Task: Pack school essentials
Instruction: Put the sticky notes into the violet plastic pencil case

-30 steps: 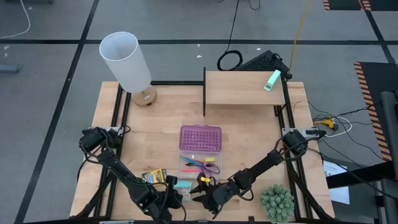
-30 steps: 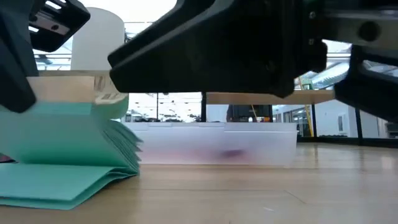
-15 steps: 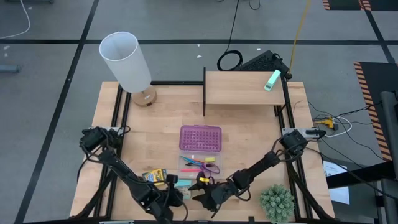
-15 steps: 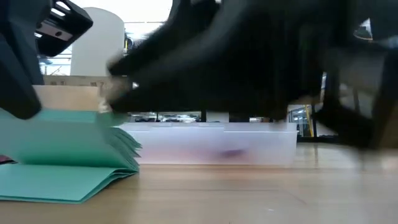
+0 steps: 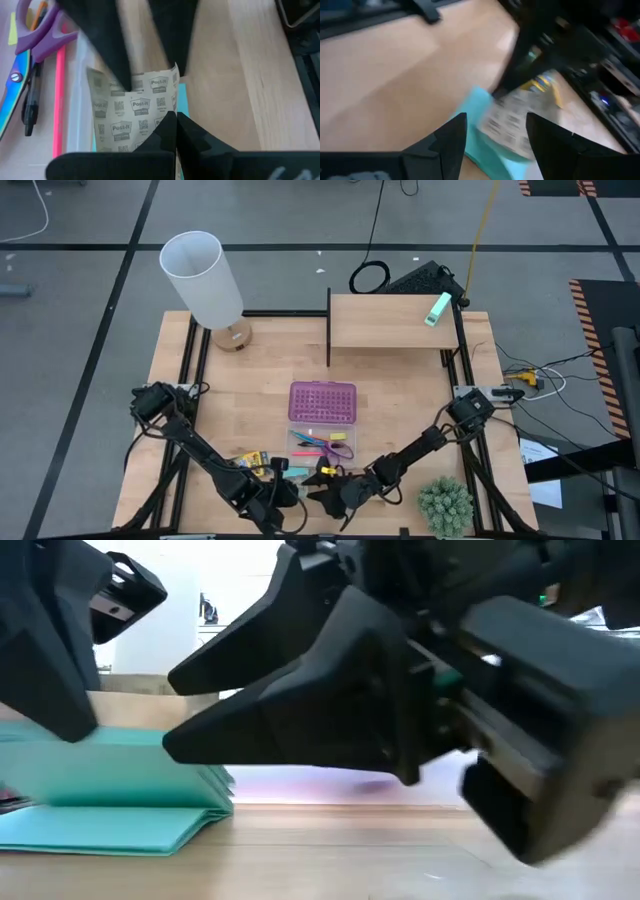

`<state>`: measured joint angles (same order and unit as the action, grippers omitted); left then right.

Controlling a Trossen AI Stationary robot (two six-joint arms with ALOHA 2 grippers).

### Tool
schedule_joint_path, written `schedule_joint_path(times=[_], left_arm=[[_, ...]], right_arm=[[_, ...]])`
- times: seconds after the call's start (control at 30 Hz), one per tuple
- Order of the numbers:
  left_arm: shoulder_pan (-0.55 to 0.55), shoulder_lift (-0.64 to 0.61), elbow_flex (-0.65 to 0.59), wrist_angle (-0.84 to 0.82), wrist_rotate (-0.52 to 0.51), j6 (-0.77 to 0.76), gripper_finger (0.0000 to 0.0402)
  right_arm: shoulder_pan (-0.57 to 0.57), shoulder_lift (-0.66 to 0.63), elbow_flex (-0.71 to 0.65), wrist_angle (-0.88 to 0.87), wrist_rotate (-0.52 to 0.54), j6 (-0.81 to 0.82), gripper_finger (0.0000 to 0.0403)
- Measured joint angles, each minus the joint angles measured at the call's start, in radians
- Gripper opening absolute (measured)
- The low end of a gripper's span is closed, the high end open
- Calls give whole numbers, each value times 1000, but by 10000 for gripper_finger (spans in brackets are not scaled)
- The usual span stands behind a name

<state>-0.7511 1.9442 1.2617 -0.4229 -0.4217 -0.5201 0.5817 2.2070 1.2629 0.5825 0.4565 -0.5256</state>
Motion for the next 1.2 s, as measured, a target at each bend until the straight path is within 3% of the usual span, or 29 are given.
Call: schedule_joint_path(times=[0.17,0.7,1.2], left_arm=[[10,0,0,0,0,-11,2],[14,0,0,16,5,-68,2],[23,0,0,16,3,-95,3]], right_arm=[[0,0,0,-3,-42,-11,188],[-19,0,0,-33,-32,-34,182],[-20,0,0,-41,-38,-30,91]])
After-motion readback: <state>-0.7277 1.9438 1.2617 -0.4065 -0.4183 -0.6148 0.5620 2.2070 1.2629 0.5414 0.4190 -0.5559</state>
